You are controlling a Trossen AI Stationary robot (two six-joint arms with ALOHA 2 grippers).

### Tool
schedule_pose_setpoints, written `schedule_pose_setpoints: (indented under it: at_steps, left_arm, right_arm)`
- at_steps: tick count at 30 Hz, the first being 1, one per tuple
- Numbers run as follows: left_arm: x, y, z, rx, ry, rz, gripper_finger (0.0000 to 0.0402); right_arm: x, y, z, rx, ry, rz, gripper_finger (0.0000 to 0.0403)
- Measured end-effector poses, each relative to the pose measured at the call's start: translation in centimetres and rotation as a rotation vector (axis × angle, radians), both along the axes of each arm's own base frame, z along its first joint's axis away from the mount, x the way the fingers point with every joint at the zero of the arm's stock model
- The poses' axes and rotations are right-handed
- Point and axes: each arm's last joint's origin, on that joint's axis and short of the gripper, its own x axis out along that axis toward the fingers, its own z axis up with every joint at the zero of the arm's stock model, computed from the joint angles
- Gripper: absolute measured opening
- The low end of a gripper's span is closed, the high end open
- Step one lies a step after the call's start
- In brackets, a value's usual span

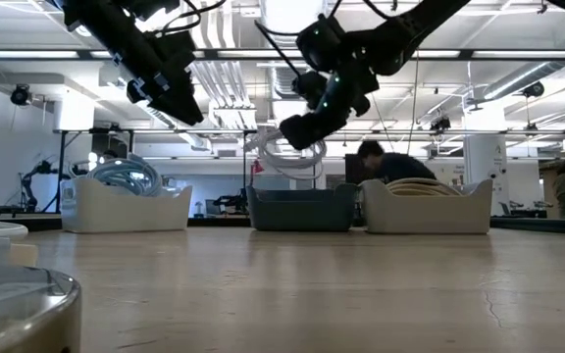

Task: Pick & Place USB Port
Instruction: Put the right white charger cable into the blue bin, then put the white charger cable into the blue bin

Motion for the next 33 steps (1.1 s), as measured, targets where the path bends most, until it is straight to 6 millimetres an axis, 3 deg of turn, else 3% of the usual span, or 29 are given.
schedule_pose_setpoints:
  at_steps: [12, 17, 26, 33]
  left_arm:
    - [-0.1, 0.0, -0.4, -0.006, 0.009, 0.003, 0.0154]
    - [-0.2, -0.1, -1.0, -0.016, 0.023, 0.007, 0.0153]
    - [-0.2, -0.1, -1.0, -0.035, 0.016, -0.009, 0.0153]
    - [0.2, -1.1, -1.1, -0.209, -0.027, -0.257, 0.0152]
  right_arm:
    - [-0.2, -0.4, -4.8, 0.075, 0.065, -0.045, 0.0034]
    - [0.0, -0.5, -5.9, 0.085, 0.079, -0.05, 0.0051]
    - [-0.1, -0.4, -5.5, 0.084, 0.091, -0.046, 0.0119]
    - [-0.1, 1.6, -3.4, 0.074, 0.119, 0.024, 0.0145]
